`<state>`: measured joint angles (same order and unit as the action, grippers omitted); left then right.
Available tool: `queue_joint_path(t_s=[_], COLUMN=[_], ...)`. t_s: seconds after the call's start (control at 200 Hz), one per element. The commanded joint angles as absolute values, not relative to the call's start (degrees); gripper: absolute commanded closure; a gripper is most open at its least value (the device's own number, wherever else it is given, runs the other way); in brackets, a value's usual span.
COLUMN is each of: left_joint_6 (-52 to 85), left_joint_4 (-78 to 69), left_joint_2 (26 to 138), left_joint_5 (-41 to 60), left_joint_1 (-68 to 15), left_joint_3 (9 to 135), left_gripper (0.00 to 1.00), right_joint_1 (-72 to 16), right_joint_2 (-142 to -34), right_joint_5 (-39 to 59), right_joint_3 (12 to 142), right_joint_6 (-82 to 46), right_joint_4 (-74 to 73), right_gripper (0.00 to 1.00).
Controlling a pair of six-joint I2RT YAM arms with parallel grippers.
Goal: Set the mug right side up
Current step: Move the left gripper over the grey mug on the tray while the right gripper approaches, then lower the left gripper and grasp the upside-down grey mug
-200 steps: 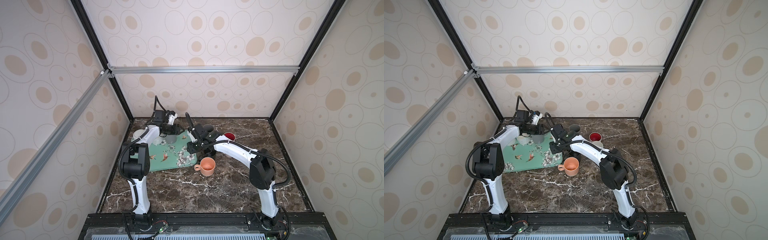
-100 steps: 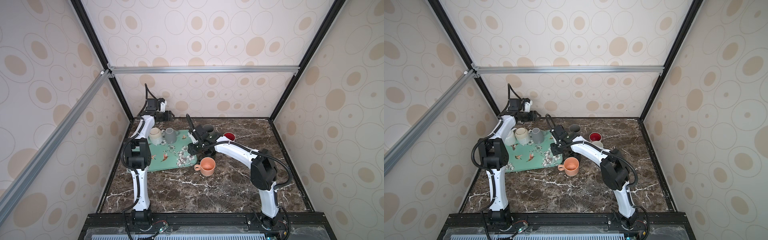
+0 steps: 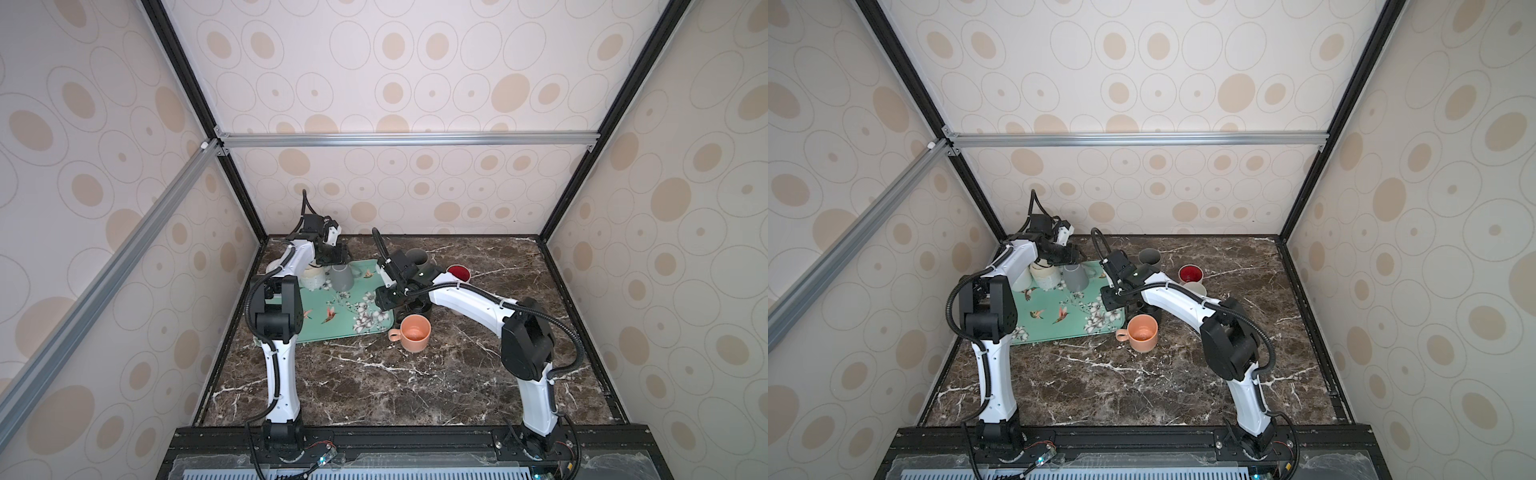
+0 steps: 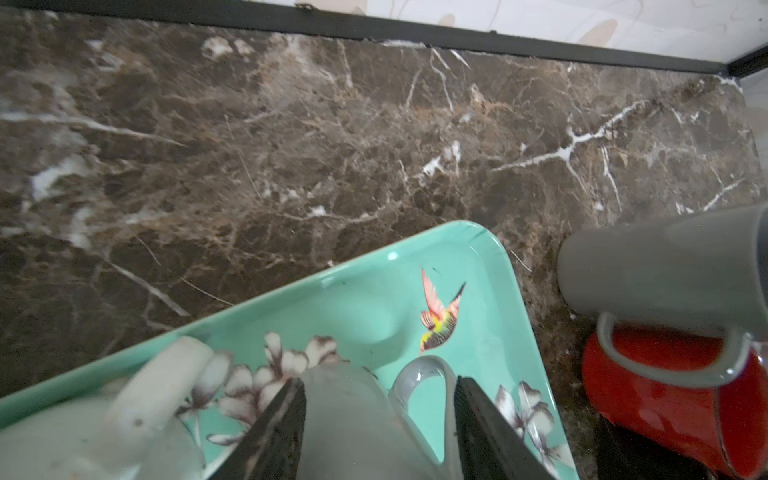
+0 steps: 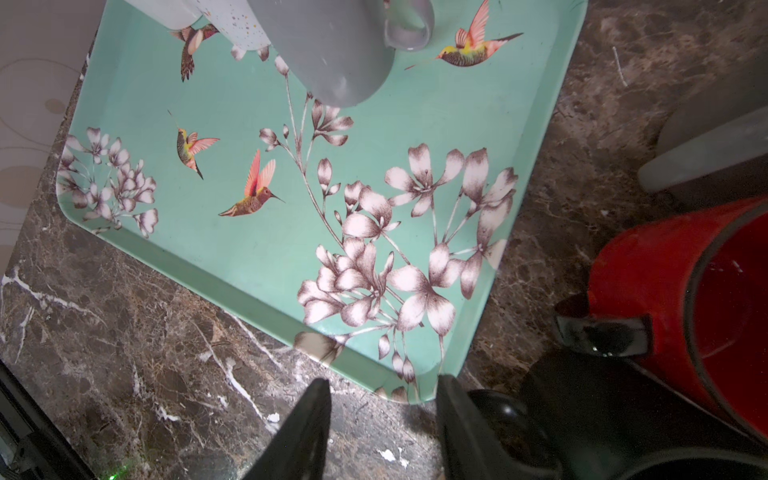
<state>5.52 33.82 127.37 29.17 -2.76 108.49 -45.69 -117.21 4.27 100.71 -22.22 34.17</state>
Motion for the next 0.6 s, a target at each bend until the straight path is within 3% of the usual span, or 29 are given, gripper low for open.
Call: queue_joint_path(t_s=[0.0,0.37,0.595], left_joint_6=[2.73,1.11,2.79], left_joint_4=[34.18,28.67,24.83], left_joint_2=[122.86,109.13,100.92], left_joint_5=[32.19,38.14,33.15], left_joint_1=[-4.51,-7.37,-6.55], left_joint_3=[104.72,83.02,77.27], left_gripper=[0.42,0.43,0.39], right_joint_1=[-46.04,-46.01,-44.59], right_joint_2=[-114.49,-111.48,-112.97], right_joint_5=[4.04,4.65,1.49], right_joint_3=[99.5,94.51,96.72], right_joint_6=[-22.5,-20.06,-18.2], right_joint_4=[34.1,31.43,31.0], right_gripper=[0.55,0.55,0.55])
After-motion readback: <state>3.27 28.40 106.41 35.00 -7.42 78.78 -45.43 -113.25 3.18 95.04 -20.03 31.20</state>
